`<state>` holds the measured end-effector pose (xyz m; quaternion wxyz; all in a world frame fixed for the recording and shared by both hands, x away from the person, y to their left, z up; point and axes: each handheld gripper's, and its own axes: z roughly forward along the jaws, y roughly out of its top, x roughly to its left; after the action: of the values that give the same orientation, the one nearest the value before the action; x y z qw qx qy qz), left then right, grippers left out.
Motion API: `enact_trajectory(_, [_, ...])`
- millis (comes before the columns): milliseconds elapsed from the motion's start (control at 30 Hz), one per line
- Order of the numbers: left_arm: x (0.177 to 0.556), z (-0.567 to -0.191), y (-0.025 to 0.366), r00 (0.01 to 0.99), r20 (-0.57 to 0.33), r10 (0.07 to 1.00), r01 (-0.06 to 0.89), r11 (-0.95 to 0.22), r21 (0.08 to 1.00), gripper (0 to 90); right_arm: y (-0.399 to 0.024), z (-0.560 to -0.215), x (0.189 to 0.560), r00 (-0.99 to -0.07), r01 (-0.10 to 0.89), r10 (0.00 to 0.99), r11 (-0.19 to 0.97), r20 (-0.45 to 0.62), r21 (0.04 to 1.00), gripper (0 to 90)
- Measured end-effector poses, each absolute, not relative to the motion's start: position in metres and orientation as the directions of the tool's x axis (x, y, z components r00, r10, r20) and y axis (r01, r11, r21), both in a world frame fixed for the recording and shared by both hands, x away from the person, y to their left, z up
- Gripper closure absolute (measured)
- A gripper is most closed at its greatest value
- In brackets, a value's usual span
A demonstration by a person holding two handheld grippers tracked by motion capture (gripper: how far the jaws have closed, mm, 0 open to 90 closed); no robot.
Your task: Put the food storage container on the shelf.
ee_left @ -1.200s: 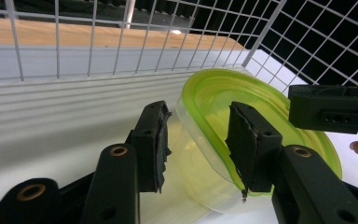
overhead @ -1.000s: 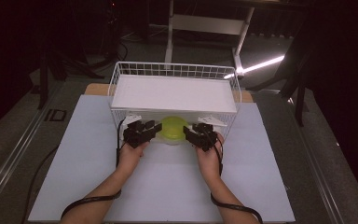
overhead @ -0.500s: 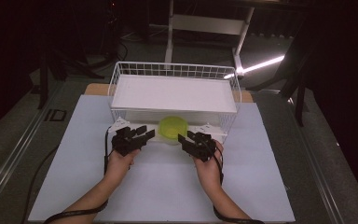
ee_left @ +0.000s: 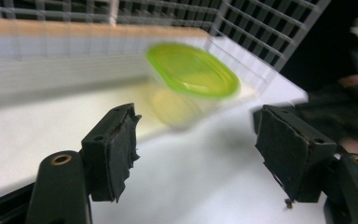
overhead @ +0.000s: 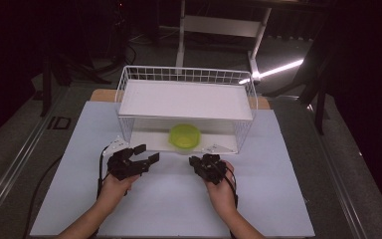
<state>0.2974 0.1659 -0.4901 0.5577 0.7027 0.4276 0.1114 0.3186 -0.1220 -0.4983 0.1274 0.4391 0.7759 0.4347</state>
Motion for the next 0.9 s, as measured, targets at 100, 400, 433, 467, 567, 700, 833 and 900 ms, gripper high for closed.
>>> enact_trajectory(100, [0.29,-0.494,0.164,0.627,-0.307,0.716,0.478,-0.042,0.878,20.4,-0.117,-0.502,0.321,-0.592,0.575,0.787,0.262,0.173,0.775,89.7])
enact_trajectory(400, [0.28,-0.51,0.16,0.611,-0.242,0.754,0.452,-0.082,0.888,1.0,-0.11,-0.508,0.33,-0.571,0.585,0.803,0.251,0.172,0.771,89.6])
enact_trajectory(433, [0.28,-0.51,0.16,0.608,-0.24,0.757,0.45,-0.08,0.889,1.0,-0.11,-0.509,0.332,-0.566,0.584,0.807,0.248,0.168,0.773,89.7])
enact_trajectory(467, [0.279,-0.511,0.16,0.609,-0.246,0.754,0.449,-0.073,0.89,1.0,-0.11,-0.509,0.334,-0.563,0.584,0.809,0.246,0.168,0.774,89.6])
enact_trajectory(567, [0.278,-0.512,0.16,0.609,-0.249,0.753,0.444,-0.064,0.894,1.0,-0.109,-0.51,0.339,-0.554,0.586,0.815,0.239,0.167,0.774,89.6])
enact_trajectory(700, [0.277,-0.513,0.16,0.61,-0.249,0.752,0.438,-0.058,0.897,1.1,-0.106,-0.512,0.346,-0.546,0.584,0.822,0.233,0.164,0.777,89.6])
enact_trajectory(833, [0.276,-0.511,0.161,0.612,-0.233,0.755,0.425,-0.066,0.903,1.1,-0.103,-0.515,0.353,-0.533,0.591,0.83,0.225,0.166,0.775,89.5])
enact_trajectory(900, [0.276,-0.511,0.162,0.612,-0.234,0.756,0.424,-0.064,0.903,1.1,-0.102,-0.516,0.356,-0.529,0.594,0.831,0.222,0.169,0.773,89.5])
